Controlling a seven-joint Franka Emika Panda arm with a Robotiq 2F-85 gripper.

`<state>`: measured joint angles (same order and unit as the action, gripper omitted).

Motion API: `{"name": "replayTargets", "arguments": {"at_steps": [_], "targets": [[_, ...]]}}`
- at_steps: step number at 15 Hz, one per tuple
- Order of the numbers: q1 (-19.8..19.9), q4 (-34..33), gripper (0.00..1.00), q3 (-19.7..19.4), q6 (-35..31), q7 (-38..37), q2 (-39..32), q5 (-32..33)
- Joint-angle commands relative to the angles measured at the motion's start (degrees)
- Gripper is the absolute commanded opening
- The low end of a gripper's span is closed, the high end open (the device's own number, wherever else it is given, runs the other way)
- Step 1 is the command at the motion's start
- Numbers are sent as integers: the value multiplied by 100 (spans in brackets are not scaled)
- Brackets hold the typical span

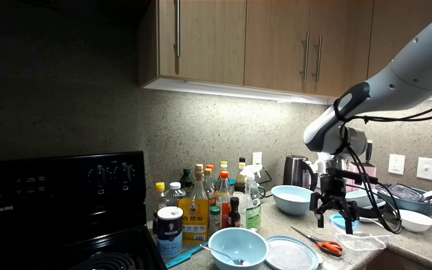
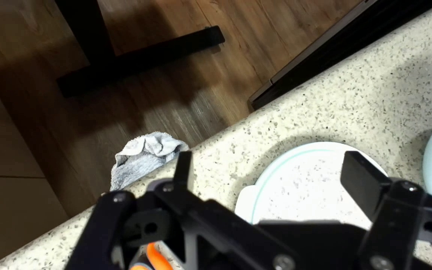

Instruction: Put the pair of scissors onto the lid on the left

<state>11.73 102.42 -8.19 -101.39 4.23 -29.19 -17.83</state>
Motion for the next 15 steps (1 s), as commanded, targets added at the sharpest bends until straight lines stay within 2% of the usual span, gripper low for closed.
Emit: {"name": "replayTargets", "arguments": {"at_steps": [1,3,9,14,15], "targets": [[77,-82,100,84,19,-25,-73,39],[100,-205,100,117,14,83,-168,27],[252,-1744,100,133,638,-50,-1306,157],[414,-2913,100,212,1732,-232,-2164,118],[366,-2424,100,194,1254,-73,-1858,93]]}}
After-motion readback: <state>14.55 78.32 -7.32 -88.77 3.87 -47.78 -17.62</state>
